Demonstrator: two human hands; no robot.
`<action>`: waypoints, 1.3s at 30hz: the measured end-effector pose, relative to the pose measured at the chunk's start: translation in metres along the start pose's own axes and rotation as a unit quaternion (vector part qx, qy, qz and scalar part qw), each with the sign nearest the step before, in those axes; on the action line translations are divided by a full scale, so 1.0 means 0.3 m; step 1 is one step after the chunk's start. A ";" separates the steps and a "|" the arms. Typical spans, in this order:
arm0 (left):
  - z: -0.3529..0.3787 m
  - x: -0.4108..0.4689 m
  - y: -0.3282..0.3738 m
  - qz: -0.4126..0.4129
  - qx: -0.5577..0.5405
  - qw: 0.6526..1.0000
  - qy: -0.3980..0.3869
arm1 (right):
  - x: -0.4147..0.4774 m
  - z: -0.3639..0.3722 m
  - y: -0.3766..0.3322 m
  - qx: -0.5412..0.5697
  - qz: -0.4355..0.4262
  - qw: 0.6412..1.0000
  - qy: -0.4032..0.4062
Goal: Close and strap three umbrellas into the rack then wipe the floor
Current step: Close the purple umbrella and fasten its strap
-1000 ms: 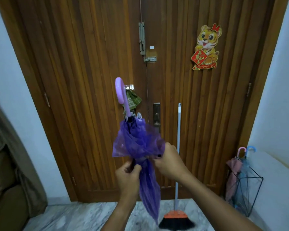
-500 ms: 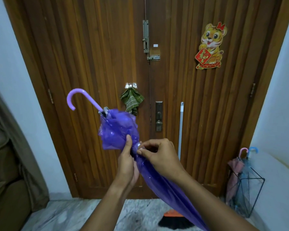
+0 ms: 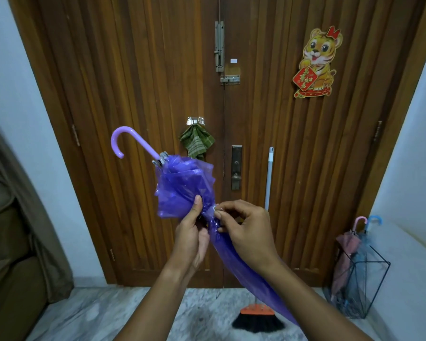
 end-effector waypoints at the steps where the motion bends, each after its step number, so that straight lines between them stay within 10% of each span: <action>1: -0.002 0.001 -0.006 -0.012 0.000 1.000 -0.004 | 0.005 0.000 0.010 0.028 0.024 0.999 -0.009; 14: 0.012 0.019 -0.044 -0.080 -0.020 0.994 -0.075 | 0.008 0.062 0.156 0.323 0.363 0.865 -0.126; 39: 0.012 0.146 -0.186 -0.195 -0.021 0.967 -0.162 | 0.063 0.077 0.355 0.340 0.382 0.859 0.004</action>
Point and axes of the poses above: each hand's wrist, its own x-axis towards the middle knuckle, its own z-axis out of the palm, y = z × x, the point moved 9 cm from there along x, towards the middle knuckle, and after that the axes turned 10 degrees about z, right-handed, at the moved point
